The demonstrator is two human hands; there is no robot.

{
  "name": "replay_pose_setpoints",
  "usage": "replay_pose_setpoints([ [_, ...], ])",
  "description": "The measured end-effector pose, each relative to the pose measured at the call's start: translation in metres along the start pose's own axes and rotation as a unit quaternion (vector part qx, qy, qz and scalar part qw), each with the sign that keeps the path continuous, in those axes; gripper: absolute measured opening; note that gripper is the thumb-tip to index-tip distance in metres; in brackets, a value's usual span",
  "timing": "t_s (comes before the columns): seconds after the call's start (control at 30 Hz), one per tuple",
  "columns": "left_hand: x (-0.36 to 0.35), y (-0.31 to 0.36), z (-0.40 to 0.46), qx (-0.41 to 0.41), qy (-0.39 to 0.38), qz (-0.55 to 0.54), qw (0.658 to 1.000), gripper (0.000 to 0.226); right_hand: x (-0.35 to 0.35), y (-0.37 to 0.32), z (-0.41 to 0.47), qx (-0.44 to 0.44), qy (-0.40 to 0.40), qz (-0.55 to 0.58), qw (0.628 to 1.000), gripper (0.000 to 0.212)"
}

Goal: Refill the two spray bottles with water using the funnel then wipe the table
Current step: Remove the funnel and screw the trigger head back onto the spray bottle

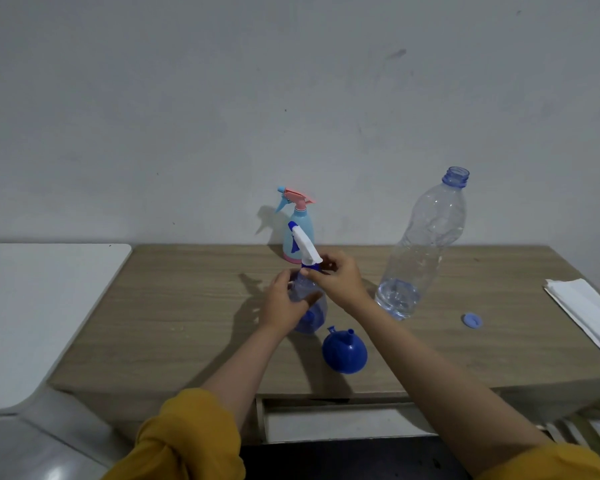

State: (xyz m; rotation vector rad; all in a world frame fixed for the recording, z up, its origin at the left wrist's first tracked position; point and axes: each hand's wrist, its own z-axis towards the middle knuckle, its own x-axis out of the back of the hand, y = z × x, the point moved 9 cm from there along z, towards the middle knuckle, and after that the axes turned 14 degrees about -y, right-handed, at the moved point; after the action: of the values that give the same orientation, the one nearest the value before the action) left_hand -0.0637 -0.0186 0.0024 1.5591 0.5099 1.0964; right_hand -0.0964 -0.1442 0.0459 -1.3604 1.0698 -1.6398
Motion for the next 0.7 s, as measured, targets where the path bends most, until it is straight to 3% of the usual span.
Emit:
replay_pose_setpoints([
  [0.47,0.000,-0.011,0.004,-0.003,0.022,-0.008,1.000,0.057,-0.003,0.013,-0.005,-0.017,0.022,0.081,0.996,0.036],
  [0.7,-0.001,-0.013,0.005,-0.009,0.023,-0.012,1.000,0.046,-0.003,0.013,-0.013,-0.016,0.087,0.121,0.989,0.033],
])
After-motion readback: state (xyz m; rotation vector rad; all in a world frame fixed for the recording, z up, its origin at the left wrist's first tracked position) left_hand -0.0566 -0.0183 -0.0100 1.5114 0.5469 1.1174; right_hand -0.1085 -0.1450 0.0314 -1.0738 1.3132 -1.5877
